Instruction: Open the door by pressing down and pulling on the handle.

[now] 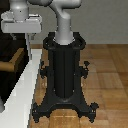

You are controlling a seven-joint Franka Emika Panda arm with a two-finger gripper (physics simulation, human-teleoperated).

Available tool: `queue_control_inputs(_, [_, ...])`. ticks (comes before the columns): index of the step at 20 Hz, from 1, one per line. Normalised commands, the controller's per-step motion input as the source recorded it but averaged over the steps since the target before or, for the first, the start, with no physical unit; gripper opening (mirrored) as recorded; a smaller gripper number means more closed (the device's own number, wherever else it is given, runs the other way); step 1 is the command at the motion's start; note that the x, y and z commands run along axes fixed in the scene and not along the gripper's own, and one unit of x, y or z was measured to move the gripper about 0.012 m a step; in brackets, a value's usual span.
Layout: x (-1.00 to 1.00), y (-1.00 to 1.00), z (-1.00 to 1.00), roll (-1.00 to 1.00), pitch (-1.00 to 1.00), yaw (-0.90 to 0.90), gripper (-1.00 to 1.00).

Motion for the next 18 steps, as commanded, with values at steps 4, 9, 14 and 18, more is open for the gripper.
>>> queue_control_inputs(4, [0.00, -0.25, 0.00, 0.00, 0.00, -0.04, 1.00])
queue_control_inputs(9, [0.00, 0.00, 0.00, 0.00, 0.00, -0.09, 1.00])
queue_control_inputs(14, [0.00, 0.00, 0.00, 0.00, 0.00, -0.09, 1.00])
queue_control_inputs(18, [0.25, 0.00, 0.00, 0.00, 0.00, 0.00, 1.00])
